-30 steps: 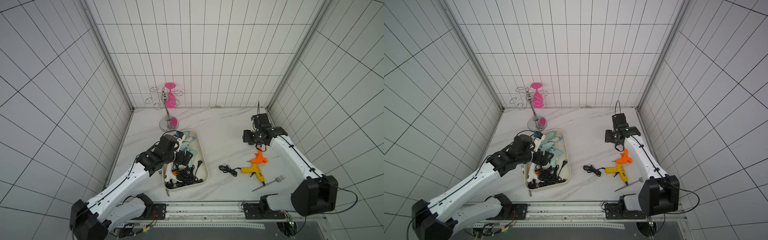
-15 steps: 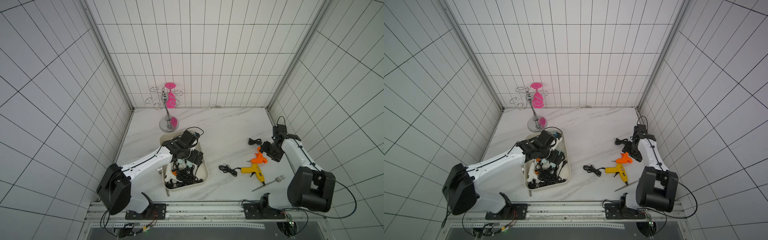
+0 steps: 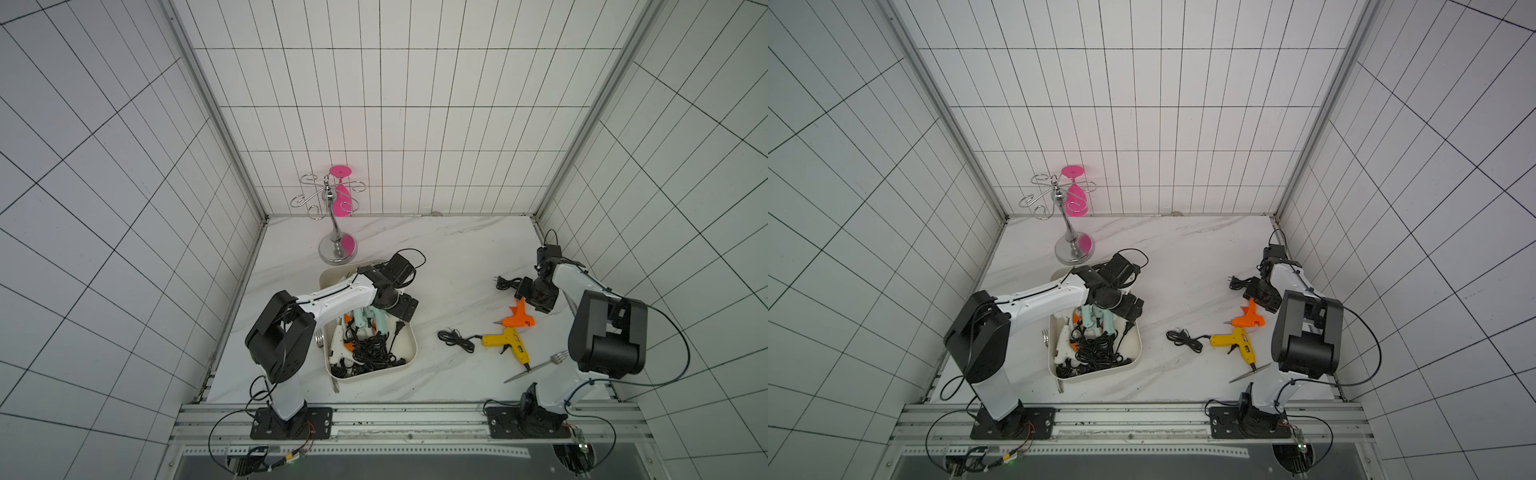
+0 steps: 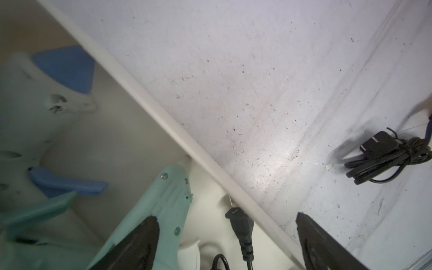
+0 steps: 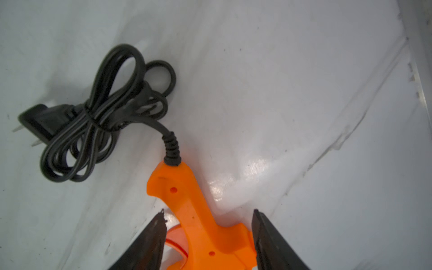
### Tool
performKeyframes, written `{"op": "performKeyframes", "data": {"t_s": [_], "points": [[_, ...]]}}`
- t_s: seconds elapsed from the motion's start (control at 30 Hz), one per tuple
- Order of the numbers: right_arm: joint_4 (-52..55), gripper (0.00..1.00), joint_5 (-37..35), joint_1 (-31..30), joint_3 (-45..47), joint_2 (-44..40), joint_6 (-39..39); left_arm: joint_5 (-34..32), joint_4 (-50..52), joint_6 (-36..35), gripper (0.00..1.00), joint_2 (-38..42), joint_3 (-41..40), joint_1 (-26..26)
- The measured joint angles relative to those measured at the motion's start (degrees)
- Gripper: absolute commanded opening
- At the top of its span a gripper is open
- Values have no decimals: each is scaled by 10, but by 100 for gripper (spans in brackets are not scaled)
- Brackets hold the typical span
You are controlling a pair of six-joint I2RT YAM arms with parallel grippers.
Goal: Put the hot melt glue gun into the storage box
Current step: Place the hot melt adhesive gun in the storage box.
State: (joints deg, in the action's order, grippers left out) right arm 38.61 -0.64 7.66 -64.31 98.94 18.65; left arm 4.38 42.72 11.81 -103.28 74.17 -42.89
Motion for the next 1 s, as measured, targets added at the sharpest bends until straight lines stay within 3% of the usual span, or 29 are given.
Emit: {"op": "performKeyframes", "data": {"t_s": [0.27, 0.7, 0.87, 1.0], "points": [[-22, 35, 15, 0, -18, 40, -5, 14, 19, -30, 86, -61, 50, -35], [-26, 11, 3, -1, -18, 38, -13, 25, 46, -114, 90, -67, 103, -85], [-16, 4, 17, -1, -18, 15, -5, 18, 24, -139, 96, -47, 102, -92], [-10, 4, 48, -1, -18, -29, 9, -10, 7, -143, 98, 16, 70, -91]]}}
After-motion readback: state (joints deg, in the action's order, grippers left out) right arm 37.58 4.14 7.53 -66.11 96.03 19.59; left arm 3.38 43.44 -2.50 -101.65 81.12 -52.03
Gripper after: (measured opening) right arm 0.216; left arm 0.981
